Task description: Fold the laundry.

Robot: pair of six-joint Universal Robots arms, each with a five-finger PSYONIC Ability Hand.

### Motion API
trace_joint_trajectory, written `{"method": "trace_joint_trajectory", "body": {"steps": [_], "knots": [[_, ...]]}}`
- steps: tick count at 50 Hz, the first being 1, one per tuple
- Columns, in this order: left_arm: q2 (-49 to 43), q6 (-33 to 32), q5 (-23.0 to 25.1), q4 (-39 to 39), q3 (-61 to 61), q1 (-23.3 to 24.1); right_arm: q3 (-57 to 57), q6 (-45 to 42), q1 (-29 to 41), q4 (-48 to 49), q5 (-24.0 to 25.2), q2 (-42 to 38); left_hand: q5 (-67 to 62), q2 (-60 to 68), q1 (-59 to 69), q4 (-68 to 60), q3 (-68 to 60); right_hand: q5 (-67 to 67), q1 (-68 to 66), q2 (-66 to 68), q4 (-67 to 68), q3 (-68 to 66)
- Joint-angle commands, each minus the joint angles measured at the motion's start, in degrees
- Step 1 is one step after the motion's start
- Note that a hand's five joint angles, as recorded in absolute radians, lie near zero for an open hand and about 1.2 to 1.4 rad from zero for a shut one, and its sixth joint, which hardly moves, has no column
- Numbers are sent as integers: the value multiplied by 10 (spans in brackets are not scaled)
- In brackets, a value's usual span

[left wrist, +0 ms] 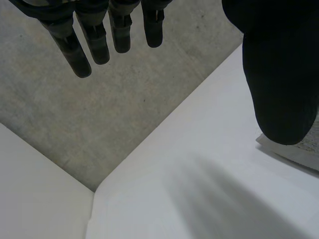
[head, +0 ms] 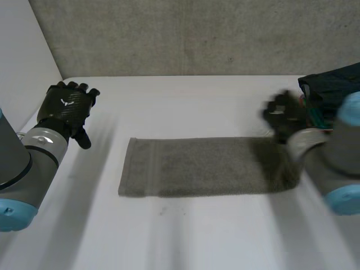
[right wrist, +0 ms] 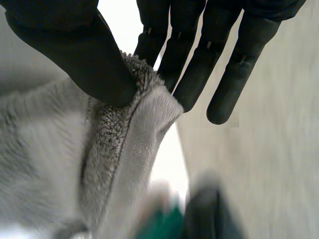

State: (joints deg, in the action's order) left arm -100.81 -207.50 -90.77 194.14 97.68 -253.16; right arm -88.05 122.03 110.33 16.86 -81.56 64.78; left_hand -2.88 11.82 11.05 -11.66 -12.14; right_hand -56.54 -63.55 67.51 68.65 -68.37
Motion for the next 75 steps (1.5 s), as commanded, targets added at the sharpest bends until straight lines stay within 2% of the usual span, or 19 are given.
{"method": "trace_joint_trajectory", "body": {"steps": [1,4,7,13,14,15,16,17,23,27,35,43,50,54,55,59,68,72,75], "knots": [[9,0,1,0,7,4,12,10,187,101,84,-58,29,-18,-11,17,21,-135,-165,125,114,-116],[7,0,0,1,9,6,54,8,265,128,124,-132,29,-18,-11,17,21,-135,-165,125,114,-116],[4,0,0,1,10,7,83,7,294,120,126,-184,29,-18,-11,17,21,-135,-165,125,114,-116],[-1,0,-1,3,9,21,90,16,299,114,114,-200,29,-18,-11,17,21,-135,-165,125,114,-116],[-1,0,-1,4,9,21,88,22,297,114,109,-193,29,-18,-11,17,21,-50,-80,41,29,-32],[-1,0,0,5,8,21,81,47,293,112,91,-178,29,-18,-11,17,21,305,275,-315,-326,324],[-1,0,0,5,8,22,76,65,293,111,78,-169,29,-18,-11,17,21,492,462,-502,-513,510],[-1,0,0,5,7,23,70,86,294,110,66,-159,29,-18,-11,17,21,565,535,-575,-586,584],[-5,1,1,8,-8,44,16,262,209,83,-2,-50,29,-18,-11,17,21,565,535,-575,-586,584],[-27,4,1,17,-25,85,-2,330,150,10,-2,-19,29,-18,-11,17,21,565,535,-575,-586,584],[-112,70,2,21,-72,198,-48,340,111,-54,-3,-20,29,-18,-11,17,21,565,535,-575,-586,584],[-240,74,-4,27,-155,244,-78,339,105,-11,-4,-20,23,-13,-5,11,16,417,387,-426,-438,435],[-308,67,-18,28,-210,241,-84,332,112,10,-5,-26,7,4,12,-6,-1,301,271,-311,-322,319],[-316,61,-70,46,-221,214,-90,299,113,25,-7,-35,-4,14,22,-16,-11,212,182,-221,-233,230],[-312,58,-106,62,-217,196,-92,290,113,27,-7,-37,-4,14,22,-16,-11,186,156,-196,-207,205],[-306,27,-173,78,-203,167,-94,252,112,32,-13,-41,1,9,17,-11,-6,152,123,-162,-174,171],[-259,-54,-175,78,-130,123,-93,219,105,23,-60,-43,18,-8,0,6,11,110,81,-120,-132,129],[-209,-54,-174,77,-90,123,-100,205,99,22,-67,-38,28,-18,-10,16,21,-118,-148,108,97,-100],[-165,-53,-174,77,-65,122,-103,180,97,18,-69,-35,28,-18,-10,16,21,-135,-165,125,114,-116]]}}
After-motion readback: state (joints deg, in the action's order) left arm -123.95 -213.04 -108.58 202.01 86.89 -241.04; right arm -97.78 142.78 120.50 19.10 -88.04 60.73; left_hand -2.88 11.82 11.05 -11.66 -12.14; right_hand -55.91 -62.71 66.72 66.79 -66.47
